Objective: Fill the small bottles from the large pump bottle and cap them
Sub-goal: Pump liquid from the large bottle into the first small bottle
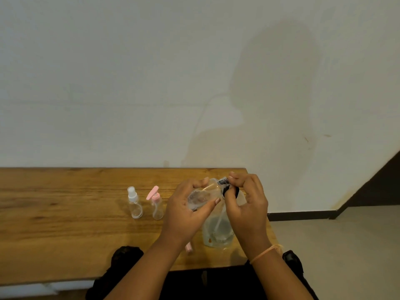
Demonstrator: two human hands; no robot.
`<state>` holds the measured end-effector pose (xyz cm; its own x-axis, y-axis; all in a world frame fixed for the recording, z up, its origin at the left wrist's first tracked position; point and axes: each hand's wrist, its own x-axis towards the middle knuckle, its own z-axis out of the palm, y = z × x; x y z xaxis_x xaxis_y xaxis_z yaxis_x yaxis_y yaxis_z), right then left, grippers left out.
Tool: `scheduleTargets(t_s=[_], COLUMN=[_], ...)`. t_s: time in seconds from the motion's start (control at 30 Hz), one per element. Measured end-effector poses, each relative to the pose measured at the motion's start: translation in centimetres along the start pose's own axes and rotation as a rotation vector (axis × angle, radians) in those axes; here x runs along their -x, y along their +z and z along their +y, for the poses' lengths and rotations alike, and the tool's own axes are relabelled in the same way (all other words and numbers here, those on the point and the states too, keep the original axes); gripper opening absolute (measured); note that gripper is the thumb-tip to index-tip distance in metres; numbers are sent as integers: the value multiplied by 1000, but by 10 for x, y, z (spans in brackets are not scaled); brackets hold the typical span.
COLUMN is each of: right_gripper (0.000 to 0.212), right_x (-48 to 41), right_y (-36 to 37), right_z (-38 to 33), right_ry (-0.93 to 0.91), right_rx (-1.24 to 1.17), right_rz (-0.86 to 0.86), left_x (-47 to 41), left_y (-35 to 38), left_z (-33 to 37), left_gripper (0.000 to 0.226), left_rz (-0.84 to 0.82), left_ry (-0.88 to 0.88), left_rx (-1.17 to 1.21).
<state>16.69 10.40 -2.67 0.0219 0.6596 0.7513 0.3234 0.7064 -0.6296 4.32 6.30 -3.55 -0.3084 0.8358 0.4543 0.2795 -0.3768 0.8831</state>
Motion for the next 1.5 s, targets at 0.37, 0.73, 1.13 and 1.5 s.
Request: scheduleTargets(t_s=[0.37,0.73,1.13,1.5], right_gripper=[12,19,18,18], right_x=[-5,1,-2,-1], right_y=[3,-1,5,-2], right_z=[-4,-2,4,-2], right_ry=[-26,-41,-49,-78], right_rx=[43,20,31,41], right_rz=[38,24,27,28], left_x=[1,3,-2,0], left_y=[5,4,2,1], left_z=[1,-1,-1,1], left_gripper=[38,34,31,39], left_rz=[61,18,-40,-32], left_ry=[89,47,-25,27], left_rx=[8,17,50,25])
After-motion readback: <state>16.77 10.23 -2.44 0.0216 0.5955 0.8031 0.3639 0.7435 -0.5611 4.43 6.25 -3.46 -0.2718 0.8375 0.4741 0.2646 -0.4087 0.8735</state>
